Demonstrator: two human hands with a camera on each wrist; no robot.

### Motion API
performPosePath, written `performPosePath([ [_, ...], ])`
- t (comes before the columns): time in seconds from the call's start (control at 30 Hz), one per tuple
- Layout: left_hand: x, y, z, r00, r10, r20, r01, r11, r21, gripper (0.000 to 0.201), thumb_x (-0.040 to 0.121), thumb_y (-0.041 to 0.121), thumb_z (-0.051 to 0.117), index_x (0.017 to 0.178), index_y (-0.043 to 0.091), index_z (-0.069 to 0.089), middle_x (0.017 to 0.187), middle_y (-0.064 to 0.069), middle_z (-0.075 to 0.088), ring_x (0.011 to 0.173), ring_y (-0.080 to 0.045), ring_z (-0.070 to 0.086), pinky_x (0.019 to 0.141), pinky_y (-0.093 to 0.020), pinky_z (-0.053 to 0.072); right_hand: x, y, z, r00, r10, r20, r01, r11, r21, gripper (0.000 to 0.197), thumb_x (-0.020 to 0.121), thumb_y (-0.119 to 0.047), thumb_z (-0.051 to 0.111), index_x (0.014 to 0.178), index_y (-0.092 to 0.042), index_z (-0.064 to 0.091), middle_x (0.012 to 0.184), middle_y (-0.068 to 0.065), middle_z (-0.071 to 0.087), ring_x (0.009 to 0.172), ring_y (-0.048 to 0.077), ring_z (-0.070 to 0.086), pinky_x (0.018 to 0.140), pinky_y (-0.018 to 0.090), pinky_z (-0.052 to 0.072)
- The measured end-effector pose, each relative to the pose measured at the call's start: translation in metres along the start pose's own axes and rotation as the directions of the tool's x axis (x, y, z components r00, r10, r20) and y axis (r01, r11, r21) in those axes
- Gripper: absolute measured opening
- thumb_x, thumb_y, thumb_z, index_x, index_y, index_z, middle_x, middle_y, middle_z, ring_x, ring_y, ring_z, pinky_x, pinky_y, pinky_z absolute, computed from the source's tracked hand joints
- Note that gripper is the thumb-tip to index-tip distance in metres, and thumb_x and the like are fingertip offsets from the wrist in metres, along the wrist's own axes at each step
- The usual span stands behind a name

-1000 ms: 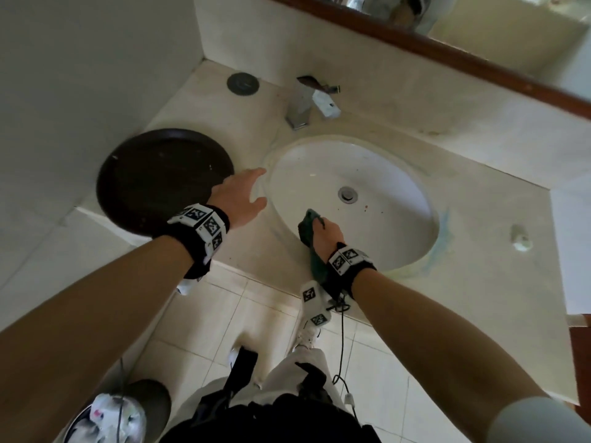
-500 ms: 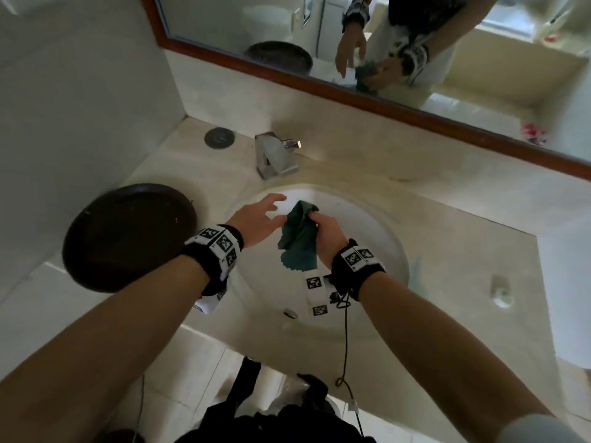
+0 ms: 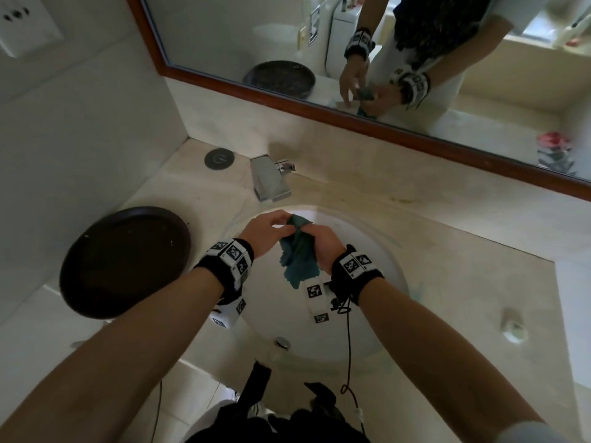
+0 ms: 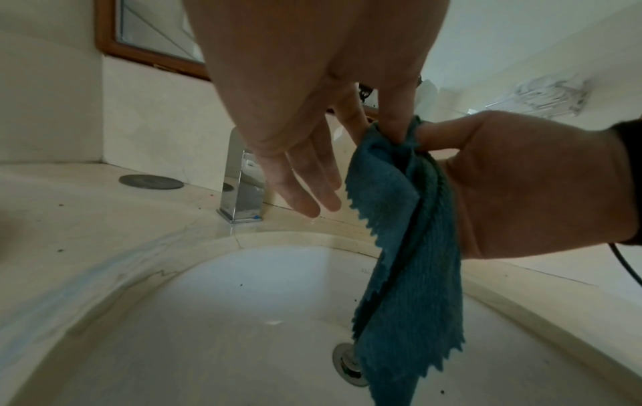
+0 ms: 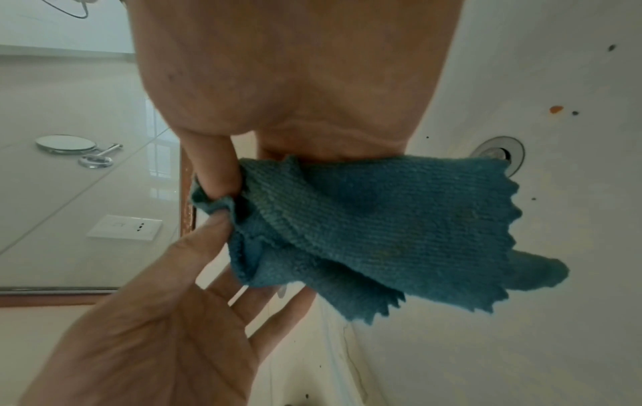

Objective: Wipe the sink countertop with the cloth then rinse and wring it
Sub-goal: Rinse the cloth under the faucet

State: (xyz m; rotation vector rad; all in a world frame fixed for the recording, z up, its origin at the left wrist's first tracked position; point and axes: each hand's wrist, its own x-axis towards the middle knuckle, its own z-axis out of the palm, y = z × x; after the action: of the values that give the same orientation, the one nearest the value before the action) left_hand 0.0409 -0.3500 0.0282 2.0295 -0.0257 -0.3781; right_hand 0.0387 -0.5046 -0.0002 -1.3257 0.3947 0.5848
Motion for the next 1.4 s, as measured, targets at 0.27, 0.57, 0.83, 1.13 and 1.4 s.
performPosePath([
  [0.27,0.037,-0.026,-0.01,0.997,-0.073,0.021,0.075,0.988,-0.134,0.02,0.086,0.011,0.063,0.074,0.026,0.059,0.081,-0.002,0.06,0.078,-0.018,0.053,0.076,-0.033,0.041,0.029,-0.01,-0.005,0.999,0.054,-0.01,-0.054,0.994,-0.098,0.031,0.087,-0.029,0.059,0.093,0.0,0.069,0.087,0.017,0.07,0.079,0.029,0.066,0.074,0.034,0.053],
  [0.57,0.073,-0.059,-0.021,0.976,-0.202,0.083,0.217,0.943,-0.251,0.007,0.066,0.036,0.068,0.066,0.039,0.062,0.079,-0.006,0.056,0.083,-0.022,0.052,0.077,-0.037,0.039,0.095,-0.074,0.007,0.962,-0.186,-0.198,0.112,0.936,-0.333,0.029,0.092,-0.037,0.061,0.092,-0.008,0.066,0.077,0.007,0.069,0.069,0.022,0.063,0.066,0.03,0.05],
  [0.83,0.083,-0.07,-0.027,0.97,-0.228,0.084,0.242,0.94,-0.24,0.006,0.065,0.039,0.067,0.068,0.042,0.063,0.088,-0.011,0.061,0.084,-0.027,0.058,0.088,-0.051,0.05,0.124,-0.091,0.017,0.905,-0.346,-0.249,0.161,0.818,-0.552,0.037,0.09,-0.042,0.061,0.069,-0.013,0.068,0.064,0.006,0.07,0.058,0.019,0.063,0.065,0.033,0.053],
  [1.13,0.086,-0.065,-0.023,0.965,-0.24,0.104,0.259,0.937,-0.236,0.012,0.065,0.038,0.063,0.074,0.033,0.057,0.087,-0.008,0.057,0.084,-0.024,0.054,0.08,-0.038,0.043,0.13,-0.098,0.008,0.874,-0.414,-0.253,0.129,0.701,-0.701,0.039,0.095,-0.045,0.051,0.078,-0.015,0.07,0.062,-0.001,0.069,0.056,0.015,0.063,0.071,0.036,0.06],
  [1.4,0.086,-0.064,-0.021,0.966,-0.237,0.107,0.257,0.931,-0.258,0.006,0.062,0.04,0.065,0.067,0.039,0.062,0.088,-0.01,0.06,0.089,-0.026,0.057,0.084,-0.043,0.047,0.128,-0.089,0.007,0.878,-0.392,-0.274,0.148,0.767,-0.624,0.039,0.092,-0.048,0.054,0.076,-0.016,0.068,0.064,0.001,0.07,0.057,0.015,0.064,0.065,0.032,0.056],
])
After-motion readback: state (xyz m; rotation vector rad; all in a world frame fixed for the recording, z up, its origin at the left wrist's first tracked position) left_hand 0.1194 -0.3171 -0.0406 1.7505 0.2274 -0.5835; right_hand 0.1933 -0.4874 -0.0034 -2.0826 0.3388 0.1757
